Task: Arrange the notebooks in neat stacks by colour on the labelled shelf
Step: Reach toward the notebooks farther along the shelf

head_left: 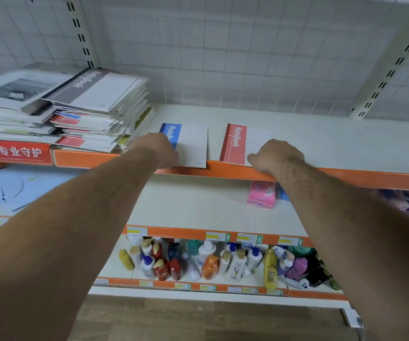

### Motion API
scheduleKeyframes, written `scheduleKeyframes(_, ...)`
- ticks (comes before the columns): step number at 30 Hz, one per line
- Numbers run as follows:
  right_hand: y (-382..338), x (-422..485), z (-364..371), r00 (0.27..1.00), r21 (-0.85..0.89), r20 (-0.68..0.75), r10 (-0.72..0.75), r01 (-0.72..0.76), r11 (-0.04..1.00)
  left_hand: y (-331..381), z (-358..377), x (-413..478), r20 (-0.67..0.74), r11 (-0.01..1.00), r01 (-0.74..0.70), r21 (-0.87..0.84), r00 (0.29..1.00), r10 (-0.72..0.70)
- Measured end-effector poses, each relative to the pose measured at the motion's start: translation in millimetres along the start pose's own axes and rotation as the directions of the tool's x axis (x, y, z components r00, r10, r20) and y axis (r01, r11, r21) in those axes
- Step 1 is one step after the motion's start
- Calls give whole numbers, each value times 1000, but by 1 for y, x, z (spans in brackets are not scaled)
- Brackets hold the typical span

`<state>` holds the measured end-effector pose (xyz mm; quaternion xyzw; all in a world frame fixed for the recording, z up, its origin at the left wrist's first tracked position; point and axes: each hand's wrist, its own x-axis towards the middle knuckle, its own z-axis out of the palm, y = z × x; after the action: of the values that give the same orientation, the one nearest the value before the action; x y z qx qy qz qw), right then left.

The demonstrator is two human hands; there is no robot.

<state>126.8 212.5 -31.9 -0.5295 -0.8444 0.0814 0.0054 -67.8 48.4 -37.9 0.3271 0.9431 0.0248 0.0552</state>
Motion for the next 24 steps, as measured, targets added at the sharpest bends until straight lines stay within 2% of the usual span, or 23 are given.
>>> scheduleKeyframes(11, 1, 11, -3, 999, 172, 34, 28, -33, 985, -3, -2, 8, 19, 975, 86, -203, 996, -84)
scheduleKeyframes(17, -3, 19, 2, 996, 265, 36, 77, -83, 961, 4, 1, 6, -89, 959, 101, -264, 988, -128)
scheduleKeyframes(21, -5, 21, 8, 987, 391, 27, 159, -156, 907, 2, 7, 4, -105, 928, 118, -354, 981, -165)
scheduleKeyframes(24, -4, 19, 8, 976, 501, 65, 209, -213, 839, -2, 7, 3, -59, 866, 155, -476, 976, -208)
